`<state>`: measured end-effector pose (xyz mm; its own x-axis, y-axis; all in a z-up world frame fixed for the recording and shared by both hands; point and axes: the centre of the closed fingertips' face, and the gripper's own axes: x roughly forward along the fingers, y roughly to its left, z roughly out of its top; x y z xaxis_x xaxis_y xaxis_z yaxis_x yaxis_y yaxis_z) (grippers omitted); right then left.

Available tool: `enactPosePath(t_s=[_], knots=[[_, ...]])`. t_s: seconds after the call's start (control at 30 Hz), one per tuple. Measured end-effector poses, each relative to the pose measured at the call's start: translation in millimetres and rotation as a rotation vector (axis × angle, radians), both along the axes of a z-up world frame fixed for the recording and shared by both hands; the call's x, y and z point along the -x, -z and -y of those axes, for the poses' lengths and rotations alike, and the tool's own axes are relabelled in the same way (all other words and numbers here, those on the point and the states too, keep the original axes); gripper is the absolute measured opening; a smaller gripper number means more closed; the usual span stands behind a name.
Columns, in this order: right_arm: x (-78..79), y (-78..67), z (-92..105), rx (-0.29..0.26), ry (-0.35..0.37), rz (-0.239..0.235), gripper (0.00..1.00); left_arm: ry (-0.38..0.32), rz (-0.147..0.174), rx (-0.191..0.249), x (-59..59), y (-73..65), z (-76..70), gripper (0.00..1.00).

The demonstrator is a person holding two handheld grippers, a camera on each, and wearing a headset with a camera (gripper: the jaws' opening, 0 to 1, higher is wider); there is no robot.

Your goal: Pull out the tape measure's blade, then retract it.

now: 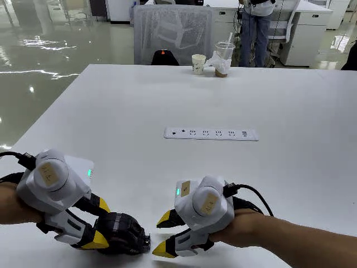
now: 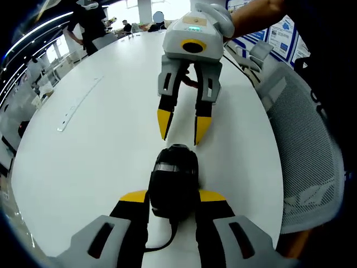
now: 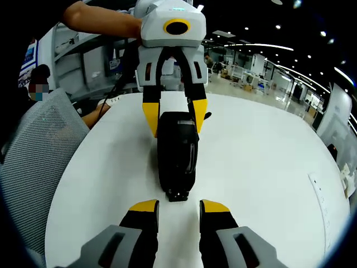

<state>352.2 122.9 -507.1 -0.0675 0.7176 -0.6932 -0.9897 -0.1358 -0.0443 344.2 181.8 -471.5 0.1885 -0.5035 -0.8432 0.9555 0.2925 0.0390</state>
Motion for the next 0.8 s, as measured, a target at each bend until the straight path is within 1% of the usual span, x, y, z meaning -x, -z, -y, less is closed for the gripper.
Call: enactPosePath(t_s=[0.1,0.17,0.37,0.5,0.57,0.67,0.8], knots=[[0.9,3.7,-2.6,0.009,-0.025,0.017,0.24,-0.008,-0.015,0.001,-1.0,1.4,-1.6,0.25],[1.0,4.9,-4.7,0.010,-0.026,0.013,0.23,-0.007,-0.016,-0.004,-2.6,2.9,-3.0,0.25],[1.2,7.9,-9.6,0.009,-0.033,0.015,0.18,-0.006,-0.026,-0.017,-5.7,6.2,-5.9,0.25],[2.2,12.1,-12.7,0.023,-0.033,0.006,0.16,-0.003,-0.026,-0.024,-5.8,7.4,-6.7,0.24],[2.8,12.0,-14.1,0.019,-0.034,0.002,0.15,0.000,-0.024,-0.023,-6.2,7.9,-7.1,0.24],[2.2,13.3,-14.9,0.025,-0.035,0.009,0.13,-0.001,-0.024,-0.021,-6.4,8.3,-7.4,0.24],[2.1,13.0,-13.8,0.025,-0.033,0.008,0.12,-0.003,-0.024,-0.023,-5.9,8.1,-6.9,0.24]])
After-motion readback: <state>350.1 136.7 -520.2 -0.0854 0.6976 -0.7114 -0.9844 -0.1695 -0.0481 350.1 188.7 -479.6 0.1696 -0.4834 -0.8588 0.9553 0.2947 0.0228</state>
